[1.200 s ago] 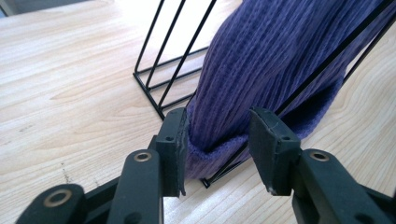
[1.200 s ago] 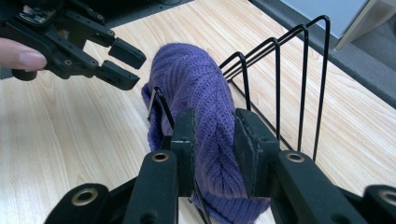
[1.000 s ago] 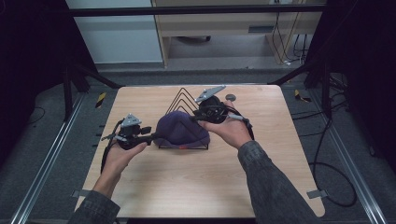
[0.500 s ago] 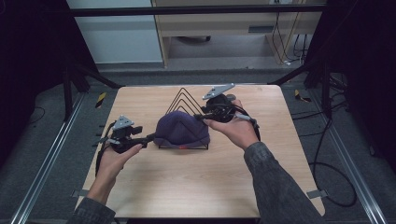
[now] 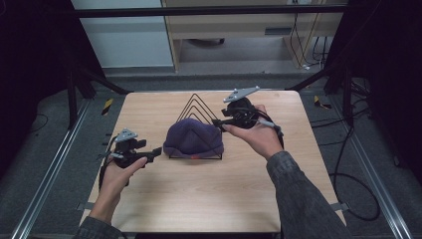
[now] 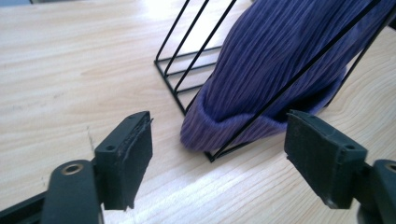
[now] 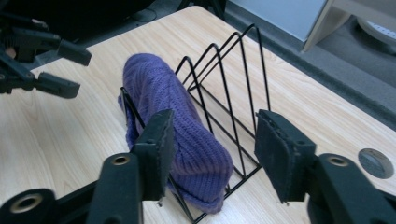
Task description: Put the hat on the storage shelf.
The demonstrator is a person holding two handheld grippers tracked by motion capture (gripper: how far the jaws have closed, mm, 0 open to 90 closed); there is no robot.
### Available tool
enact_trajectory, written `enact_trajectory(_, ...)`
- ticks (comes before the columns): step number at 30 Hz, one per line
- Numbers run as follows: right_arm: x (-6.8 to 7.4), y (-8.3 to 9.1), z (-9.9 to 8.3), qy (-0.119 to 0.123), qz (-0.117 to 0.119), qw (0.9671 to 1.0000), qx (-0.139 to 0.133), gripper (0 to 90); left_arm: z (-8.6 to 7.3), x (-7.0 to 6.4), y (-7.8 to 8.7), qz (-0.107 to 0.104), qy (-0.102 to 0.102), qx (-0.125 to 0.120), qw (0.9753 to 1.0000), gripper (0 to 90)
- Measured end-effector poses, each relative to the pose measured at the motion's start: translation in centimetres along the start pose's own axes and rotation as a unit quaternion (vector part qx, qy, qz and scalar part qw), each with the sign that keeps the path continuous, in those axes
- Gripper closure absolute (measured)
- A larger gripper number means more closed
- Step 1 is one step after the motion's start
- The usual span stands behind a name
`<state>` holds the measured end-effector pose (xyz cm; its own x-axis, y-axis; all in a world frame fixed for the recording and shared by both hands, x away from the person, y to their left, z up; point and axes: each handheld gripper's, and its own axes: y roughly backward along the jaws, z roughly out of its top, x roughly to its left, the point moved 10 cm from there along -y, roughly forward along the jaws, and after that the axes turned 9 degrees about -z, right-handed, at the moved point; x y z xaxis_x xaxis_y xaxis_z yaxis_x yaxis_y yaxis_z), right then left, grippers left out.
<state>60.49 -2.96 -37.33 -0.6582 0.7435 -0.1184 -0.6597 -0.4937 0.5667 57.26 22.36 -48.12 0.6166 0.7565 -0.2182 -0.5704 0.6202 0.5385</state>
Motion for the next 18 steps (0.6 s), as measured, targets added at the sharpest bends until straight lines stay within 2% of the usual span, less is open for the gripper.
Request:
enact_trajectory(6,-0.8,0.7,0.0,-0.009,-0.011,0.9999,-0.004,37.2,-1.5,1.1,-0.3,0.013,0.006,0.014,0.9998,15.0)
enact_trajectory(11,-1.7,1.3,-0.1,-0.021,-0.018,0.9996,-0.010,30.4,-3.0,1.9,-0.9,0.026,-0.004,0.043,0.9987,11.1)
enact_trajectory(15,-2.4,1.6,-0.4,-0.019,-0.032,0.9992,-0.016,24.9,-4.2,2.2,-1.4,0.033,-0.006,0.065,0.9973,9.0)
enact_trajectory(18,-2.9,2.0,-0.5,-0.027,-0.038,0.9987,-0.022,21.3,-4.7,2.5,-1.6,0.034,-0.001,0.072,0.9968,8.0)
